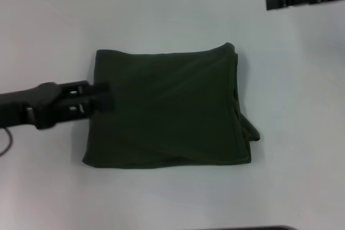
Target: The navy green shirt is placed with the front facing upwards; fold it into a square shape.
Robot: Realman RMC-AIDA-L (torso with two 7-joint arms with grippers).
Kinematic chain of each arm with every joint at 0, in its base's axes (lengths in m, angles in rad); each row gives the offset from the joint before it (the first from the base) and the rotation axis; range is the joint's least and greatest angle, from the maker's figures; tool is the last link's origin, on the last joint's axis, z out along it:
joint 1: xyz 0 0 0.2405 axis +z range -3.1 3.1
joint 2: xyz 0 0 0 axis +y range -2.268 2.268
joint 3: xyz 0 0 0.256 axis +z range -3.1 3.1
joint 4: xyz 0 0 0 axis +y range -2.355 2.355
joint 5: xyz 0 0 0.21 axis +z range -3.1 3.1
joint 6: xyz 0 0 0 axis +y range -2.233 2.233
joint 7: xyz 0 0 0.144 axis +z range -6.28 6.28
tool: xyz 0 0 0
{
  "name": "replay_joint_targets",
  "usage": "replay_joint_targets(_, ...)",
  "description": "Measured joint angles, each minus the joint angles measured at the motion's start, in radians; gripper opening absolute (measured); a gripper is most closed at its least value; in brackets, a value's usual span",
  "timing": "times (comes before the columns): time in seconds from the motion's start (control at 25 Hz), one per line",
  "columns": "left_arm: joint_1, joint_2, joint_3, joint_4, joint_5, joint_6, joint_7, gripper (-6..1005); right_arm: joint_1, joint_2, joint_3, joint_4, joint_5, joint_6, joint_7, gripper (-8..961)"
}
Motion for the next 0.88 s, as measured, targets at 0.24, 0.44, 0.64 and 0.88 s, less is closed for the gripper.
replay_joint_targets(0.24, 0.003, -0.017, 0.046, -0.108, -0.043, 0.01, 0.365, 642, -0.036, 0.077, -0.001, 0.062, 0.167, 0.055, -0.342, 617)
replay_joint_targets(0.44, 0.052, -0.039, 0.053, -0.204, -0.05, -0.004, 0.739, 641, -0.087, 0.15, -0.021, 0.073, 0.18, 0.025, -0.712, 630)
replay_joint_targets(0.64, 0.054, -0.042, 0.054, -0.291, -0.05, -0.073, 0.854, 622, -0.133, 0.153, -0.037, 0.103, 0.24, -0.002, -0.839, 658)
replay_joint_targets(0.88, 0.056, -0.038, 0.054, -0.337, -0.047, -0.13, 0.96, 597, -0.168, 0.158, -0.115, 0.173, 0.26, -0.027, -1.018, 677)
